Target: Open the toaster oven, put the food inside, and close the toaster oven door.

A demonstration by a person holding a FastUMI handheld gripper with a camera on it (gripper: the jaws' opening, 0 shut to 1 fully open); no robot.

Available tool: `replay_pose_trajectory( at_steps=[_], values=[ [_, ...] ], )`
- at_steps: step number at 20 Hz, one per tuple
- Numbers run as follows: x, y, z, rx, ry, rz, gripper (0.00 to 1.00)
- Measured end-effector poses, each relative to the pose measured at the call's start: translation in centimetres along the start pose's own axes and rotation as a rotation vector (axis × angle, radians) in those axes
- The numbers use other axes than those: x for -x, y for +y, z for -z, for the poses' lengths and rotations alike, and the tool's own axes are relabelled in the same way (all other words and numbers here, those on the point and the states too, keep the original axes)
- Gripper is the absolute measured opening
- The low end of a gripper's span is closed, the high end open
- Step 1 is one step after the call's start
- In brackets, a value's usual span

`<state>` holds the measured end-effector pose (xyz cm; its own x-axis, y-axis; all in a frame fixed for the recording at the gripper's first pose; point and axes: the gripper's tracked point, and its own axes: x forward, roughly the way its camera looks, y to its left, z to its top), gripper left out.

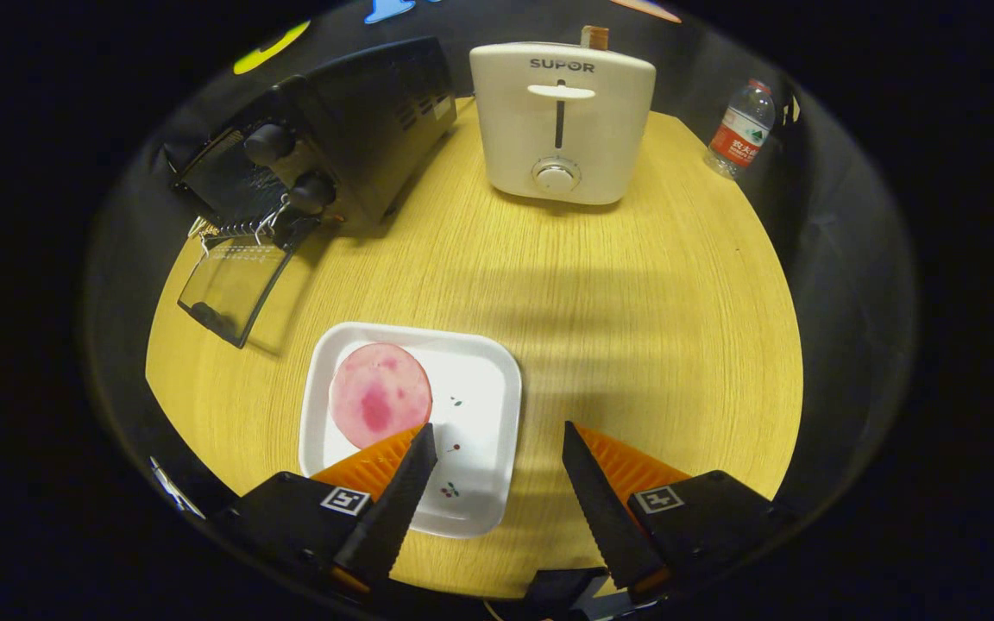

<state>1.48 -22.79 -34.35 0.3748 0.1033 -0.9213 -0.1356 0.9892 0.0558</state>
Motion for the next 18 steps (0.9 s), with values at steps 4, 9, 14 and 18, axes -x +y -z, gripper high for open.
replay_pose_trajectory(
  at_steps=[4,9,14,18],
  values=[
    [-0.7,0.2,0.2,-0.002,0.051,0.009,0.67],
    [-0.9,0.5,0.2,0.010,0.059,0.004,0.48],
    [-1.1,-0.4,-0.2,-0.138,0.128,-0.010,0.28],
    [-0.6,-0.6,0.0,-0.135,0.116,-0.047,0.07]
  ],
)
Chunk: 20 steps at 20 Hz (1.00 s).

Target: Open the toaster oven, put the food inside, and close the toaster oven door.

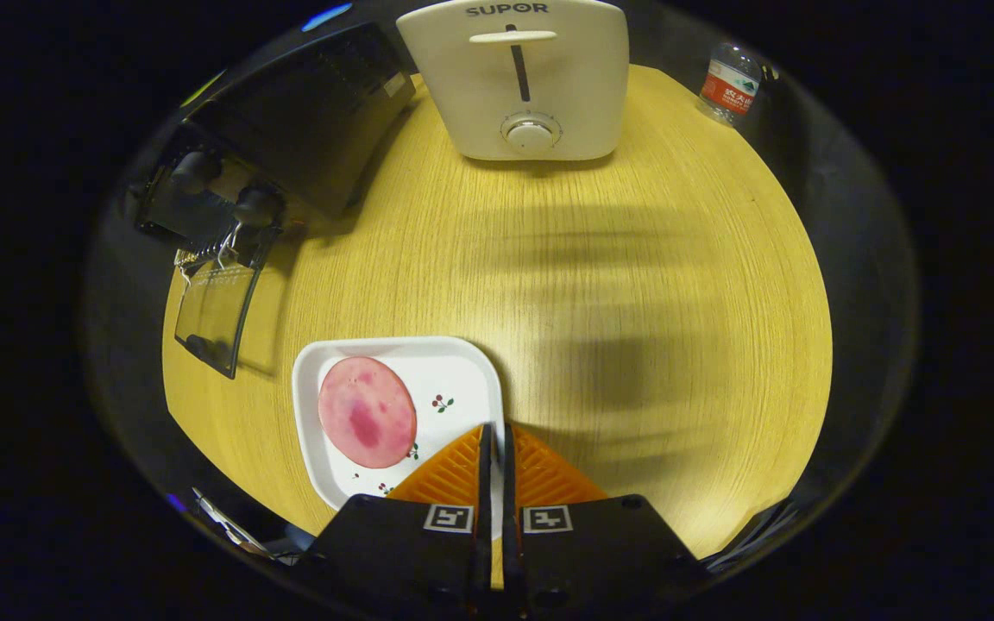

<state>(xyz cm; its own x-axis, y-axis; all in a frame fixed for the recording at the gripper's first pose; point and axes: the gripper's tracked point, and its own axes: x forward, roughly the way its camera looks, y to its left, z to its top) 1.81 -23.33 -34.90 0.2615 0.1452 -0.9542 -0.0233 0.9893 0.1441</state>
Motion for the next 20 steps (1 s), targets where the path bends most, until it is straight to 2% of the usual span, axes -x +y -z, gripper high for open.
replay_pose_trajectory(
  at_steps=[1,7,11,20],
  values=[
    [-0.7,0.1,0.0,-0.016,-0.005,-0.015,0.02],
    [0.5,0.1,0.4,-0.193,-0.011,-0.097,0.02],
    [1.6,1.7,1.8,-0.328,-0.041,-0.189,0.02],
    [6.6,4.0,3.2,-0.454,-0.148,-0.304,0.02]
  ],
)
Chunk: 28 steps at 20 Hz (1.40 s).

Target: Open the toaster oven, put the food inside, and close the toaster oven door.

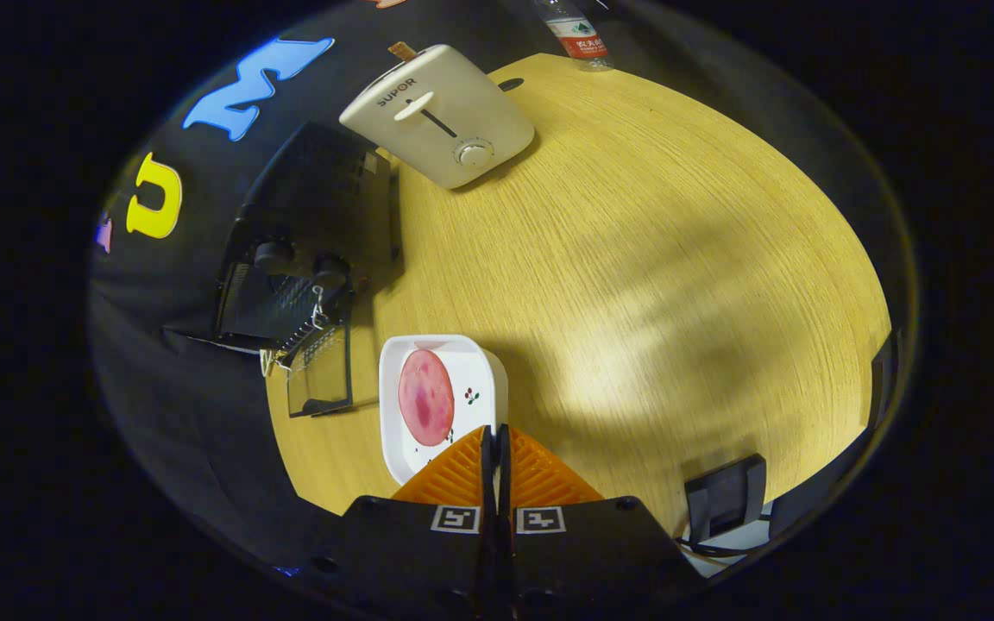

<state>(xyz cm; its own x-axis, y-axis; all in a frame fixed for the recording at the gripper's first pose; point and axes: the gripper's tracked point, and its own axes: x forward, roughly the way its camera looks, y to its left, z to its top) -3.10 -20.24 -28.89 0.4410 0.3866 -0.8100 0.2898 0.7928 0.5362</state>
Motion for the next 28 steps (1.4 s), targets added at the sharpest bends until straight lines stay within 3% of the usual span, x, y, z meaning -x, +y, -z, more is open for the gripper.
replay_pose_trajectory(
  at_steps=[7,14,28],
  values=[
    [3.8,3.7,1.8,-0.069,-0.065,-0.074,0.02],
    [3.9,9.8,3.6,-0.251,-0.135,-0.197,0.01],
    [-3.6,19.9,3.4,-0.270,-0.110,-0.223,0.01]
  ],
)
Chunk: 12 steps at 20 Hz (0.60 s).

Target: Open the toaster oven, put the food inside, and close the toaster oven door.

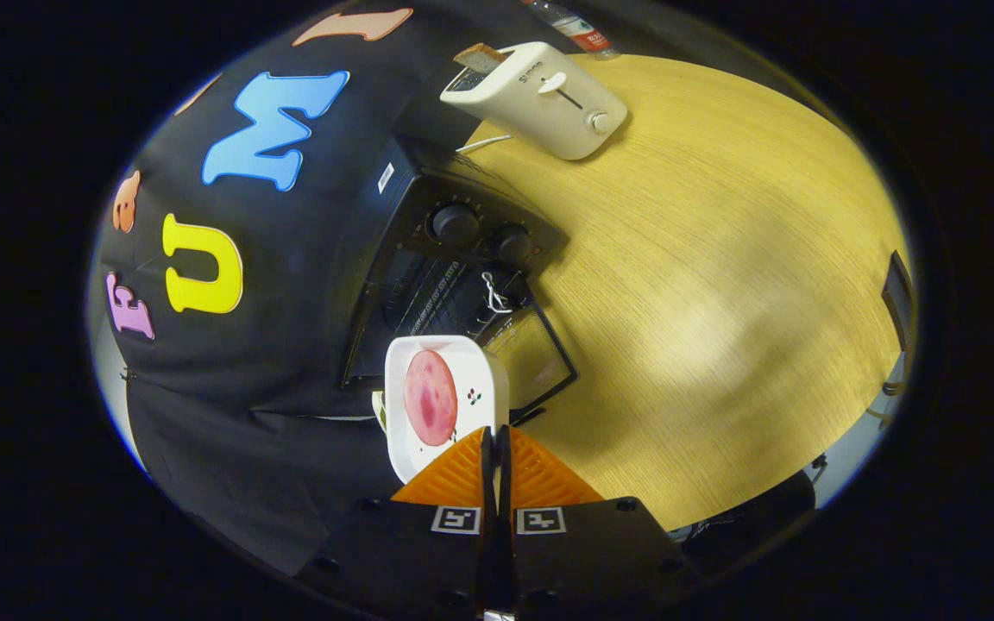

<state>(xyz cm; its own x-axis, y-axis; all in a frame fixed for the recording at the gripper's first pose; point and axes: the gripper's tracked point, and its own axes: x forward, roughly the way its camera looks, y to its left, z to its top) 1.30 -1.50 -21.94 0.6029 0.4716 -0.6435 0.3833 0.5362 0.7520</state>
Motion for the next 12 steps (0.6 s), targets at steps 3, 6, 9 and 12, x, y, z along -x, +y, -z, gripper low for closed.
replay_pose_trajectory(
  at_steps=[3,6,9,12],
  values=[
    [-3.1,1.3,-0.2,-0.033,0.012,-0.015,0.01],
    [-5.9,2.8,-0.8,-0.088,0.006,-0.049,0.01],
    [-8.3,3.2,-1.3,-0.114,-0.017,-0.050,0.01],
    [-10.2,3.5,-1.6,-0.146,-0.050,-0.045,0.01]
  ],
)
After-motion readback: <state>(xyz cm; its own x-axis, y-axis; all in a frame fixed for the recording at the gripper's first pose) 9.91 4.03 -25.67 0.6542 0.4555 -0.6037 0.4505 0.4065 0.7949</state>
